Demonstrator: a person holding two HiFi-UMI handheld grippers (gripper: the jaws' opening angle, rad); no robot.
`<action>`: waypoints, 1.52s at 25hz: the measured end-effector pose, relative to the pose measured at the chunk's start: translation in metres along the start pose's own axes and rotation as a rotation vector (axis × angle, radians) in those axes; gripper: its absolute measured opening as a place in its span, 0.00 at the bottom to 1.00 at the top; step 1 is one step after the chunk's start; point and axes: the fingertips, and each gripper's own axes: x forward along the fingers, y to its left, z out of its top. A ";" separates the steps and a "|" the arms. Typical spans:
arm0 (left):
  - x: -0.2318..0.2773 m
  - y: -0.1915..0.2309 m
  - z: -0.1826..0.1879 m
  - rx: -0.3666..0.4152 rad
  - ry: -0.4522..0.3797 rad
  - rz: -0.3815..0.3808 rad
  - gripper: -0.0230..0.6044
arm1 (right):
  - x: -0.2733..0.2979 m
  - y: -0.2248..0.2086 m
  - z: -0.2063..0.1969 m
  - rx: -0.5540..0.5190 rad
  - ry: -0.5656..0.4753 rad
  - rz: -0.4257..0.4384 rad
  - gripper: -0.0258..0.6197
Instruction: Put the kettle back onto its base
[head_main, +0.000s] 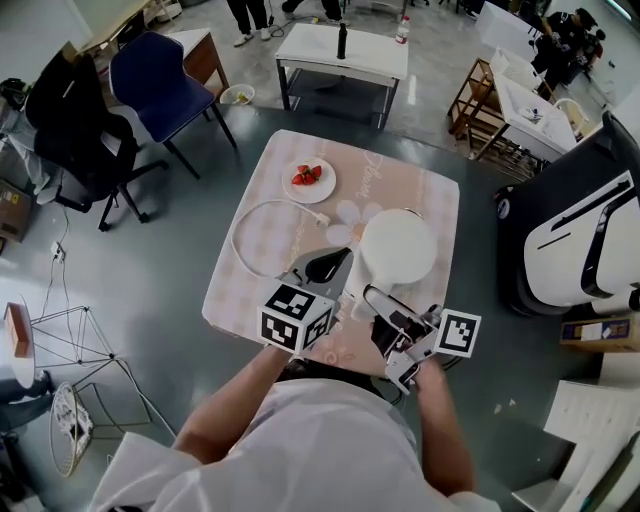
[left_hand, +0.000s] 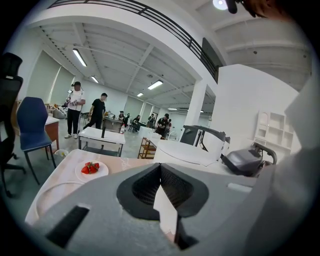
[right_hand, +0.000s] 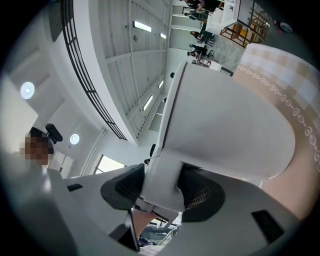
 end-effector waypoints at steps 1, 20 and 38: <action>0.001 0.000 0.000 -0.003 -0.001 0.007 0.04 | 0.000 -0.001 0.000 0.003 0.008 0.003 0.35; 0.005 0.008 -0.004 -0.018 0.011 0.076 0.05 | 0.004 -0.011 -0.001 0.030 0.065 0.050 0.35; 0.006 0.012 -0.003 -0.010 0.019 0.061 0.05 | 0.004 -0.015 -0.007 0.023 0.057 0.028 0.35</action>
